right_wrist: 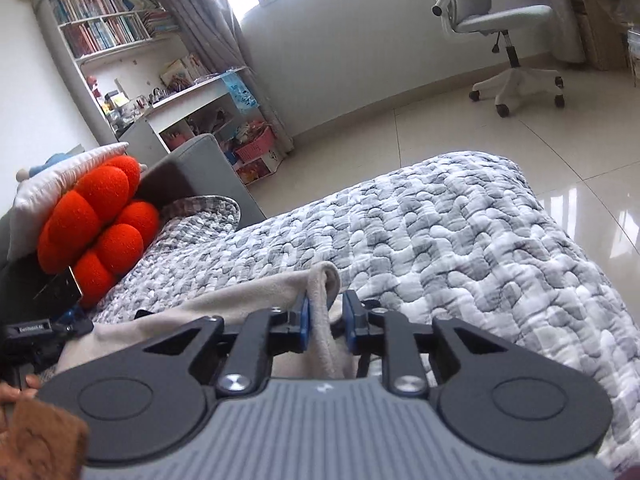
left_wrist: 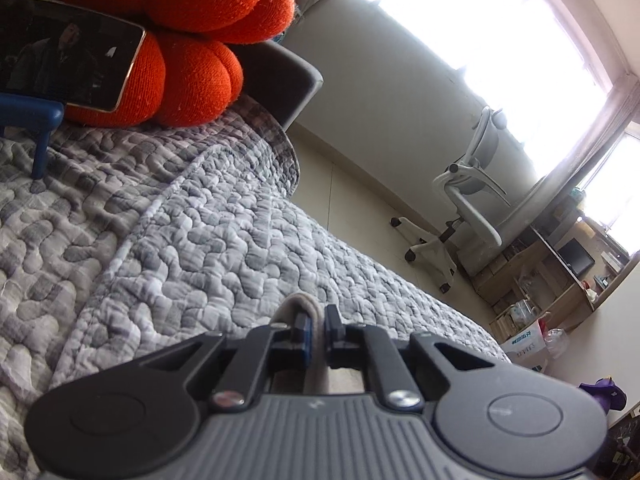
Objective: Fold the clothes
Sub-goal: 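Fold the beige side edge over the black sweatshirt with both grippers, then open both grippers and release the folded beige edge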
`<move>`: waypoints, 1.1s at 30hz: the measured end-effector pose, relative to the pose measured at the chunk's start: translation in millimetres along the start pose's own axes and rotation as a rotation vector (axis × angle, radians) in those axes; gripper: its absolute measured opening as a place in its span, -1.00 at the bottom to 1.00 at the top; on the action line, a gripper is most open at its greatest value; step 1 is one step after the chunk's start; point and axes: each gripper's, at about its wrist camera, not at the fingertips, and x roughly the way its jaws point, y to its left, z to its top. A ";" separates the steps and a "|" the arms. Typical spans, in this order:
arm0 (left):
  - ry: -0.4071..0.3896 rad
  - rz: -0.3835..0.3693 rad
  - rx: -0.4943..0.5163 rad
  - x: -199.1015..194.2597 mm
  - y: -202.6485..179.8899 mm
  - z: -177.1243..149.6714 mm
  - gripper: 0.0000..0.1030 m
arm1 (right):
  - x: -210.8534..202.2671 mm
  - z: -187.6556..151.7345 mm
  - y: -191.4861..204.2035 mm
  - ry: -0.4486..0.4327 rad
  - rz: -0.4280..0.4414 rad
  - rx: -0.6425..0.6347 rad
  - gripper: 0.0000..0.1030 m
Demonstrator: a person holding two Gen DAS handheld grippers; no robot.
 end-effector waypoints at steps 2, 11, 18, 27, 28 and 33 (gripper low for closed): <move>-0.005 0.008 0.002 -2.0 -1.1 0.0 -0.87 | -14.2 0.5 3.6 -0.035 0.043 0.007 -0.72; -0.028 0.042 0.011 -11.1 -5.8 -0.2 -0.80 | 4.1 3.9 -0.4 0.021 -0.094 -0.058 -0.80; -0.168 0.035 0.049 -48.0 -30.5 3.8 -0.07 | -9.6 7.6 42.3 -0.067 -0.067 -0.280 -0.62; 0.042 0.125 0.282 24.0 -70.9 -43.6 -0.14 | 79.1 -16.8 70.8 0.177 -0.066 -0.451 -0.71; 0.032 0.135 0.296 25.3 -68.9 -45.9 -0.16 | 77.8 -15.0 63.6 0.171 -0.071 -0.413 -0.72; 0.016 0.127 0.237 21.1 -55.0 -41.9 -0.33 | 62.6 -16.5 40.2 0.111 -0.131 -0.281 -1.00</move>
